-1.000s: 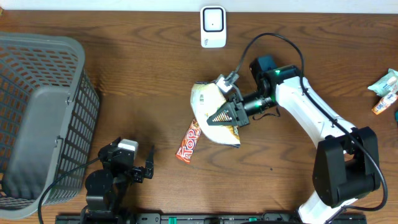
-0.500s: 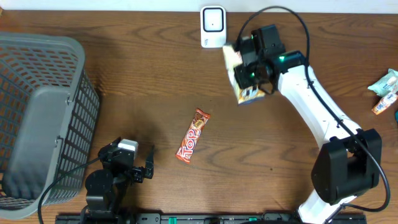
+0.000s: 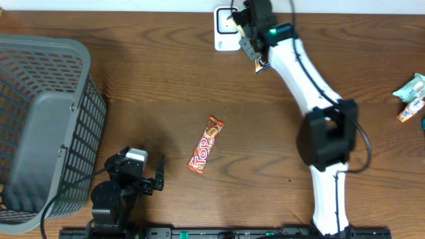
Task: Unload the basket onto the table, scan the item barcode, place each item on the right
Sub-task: 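Hold the yellow snack bag up in front of the white scanner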
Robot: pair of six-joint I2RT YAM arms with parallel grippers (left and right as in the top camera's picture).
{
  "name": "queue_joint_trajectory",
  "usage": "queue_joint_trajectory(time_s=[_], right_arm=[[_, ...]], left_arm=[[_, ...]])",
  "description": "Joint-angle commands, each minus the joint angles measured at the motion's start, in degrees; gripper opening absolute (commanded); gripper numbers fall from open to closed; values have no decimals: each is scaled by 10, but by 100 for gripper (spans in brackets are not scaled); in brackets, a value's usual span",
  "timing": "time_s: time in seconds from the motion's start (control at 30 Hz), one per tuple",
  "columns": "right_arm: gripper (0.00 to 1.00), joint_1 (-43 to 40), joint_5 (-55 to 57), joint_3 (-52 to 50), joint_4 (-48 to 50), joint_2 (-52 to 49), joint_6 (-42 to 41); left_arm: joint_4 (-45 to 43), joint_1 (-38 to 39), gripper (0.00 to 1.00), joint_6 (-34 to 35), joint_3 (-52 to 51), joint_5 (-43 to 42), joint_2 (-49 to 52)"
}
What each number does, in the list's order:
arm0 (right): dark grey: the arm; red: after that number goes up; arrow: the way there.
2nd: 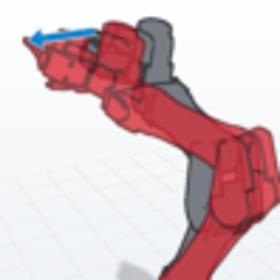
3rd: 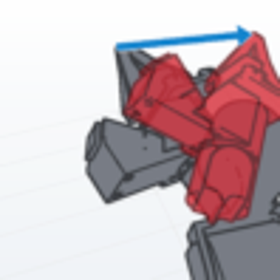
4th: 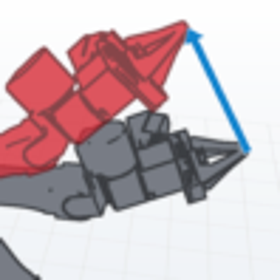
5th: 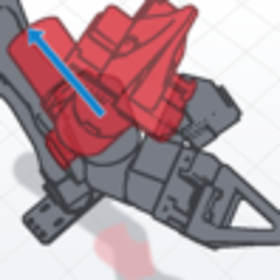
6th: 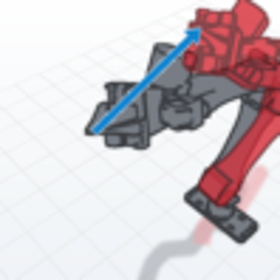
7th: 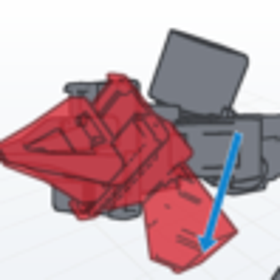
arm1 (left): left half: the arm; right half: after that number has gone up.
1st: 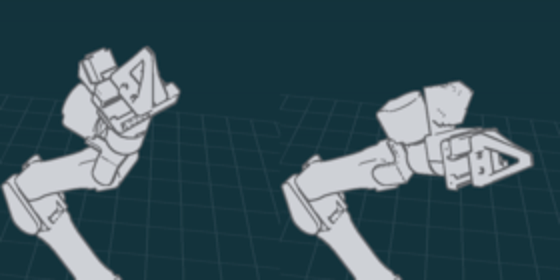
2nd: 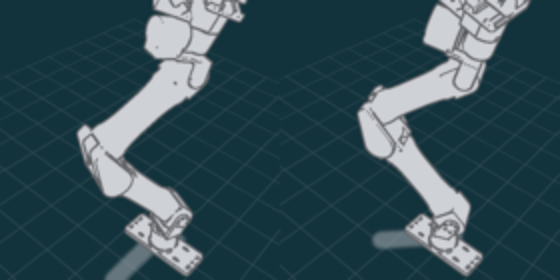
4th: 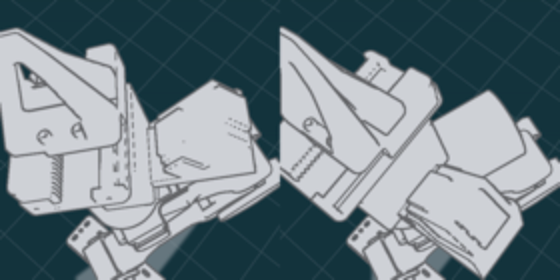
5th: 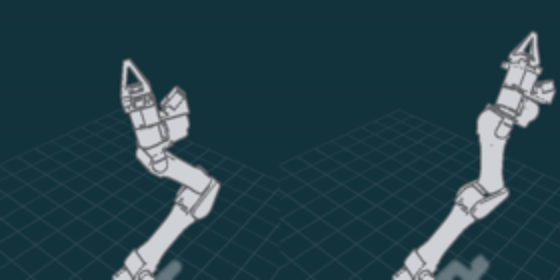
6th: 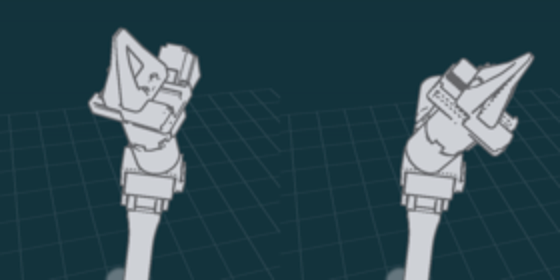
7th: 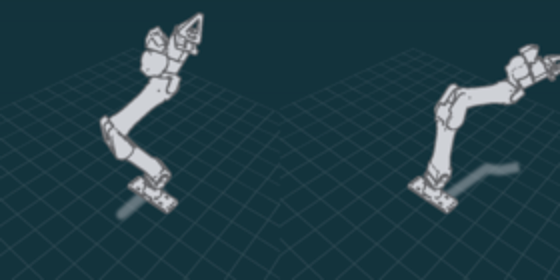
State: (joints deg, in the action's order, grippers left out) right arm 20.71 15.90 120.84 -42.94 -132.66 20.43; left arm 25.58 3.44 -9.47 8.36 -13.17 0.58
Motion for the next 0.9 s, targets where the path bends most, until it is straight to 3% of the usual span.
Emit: queue_joint_trajectory(time_s=[0.0,0.43,0.87], right_arm=[[1,11,93,69,5,-49,91],[1,23,165,103,164,-98,224],[1,30,147,106,141,-117,232]], left_arm=[[12,1,98,-8,-7,2,-3],[12,1,98,-8,-7,2,-3],[12,1,99,-8,-7,2,-3]])
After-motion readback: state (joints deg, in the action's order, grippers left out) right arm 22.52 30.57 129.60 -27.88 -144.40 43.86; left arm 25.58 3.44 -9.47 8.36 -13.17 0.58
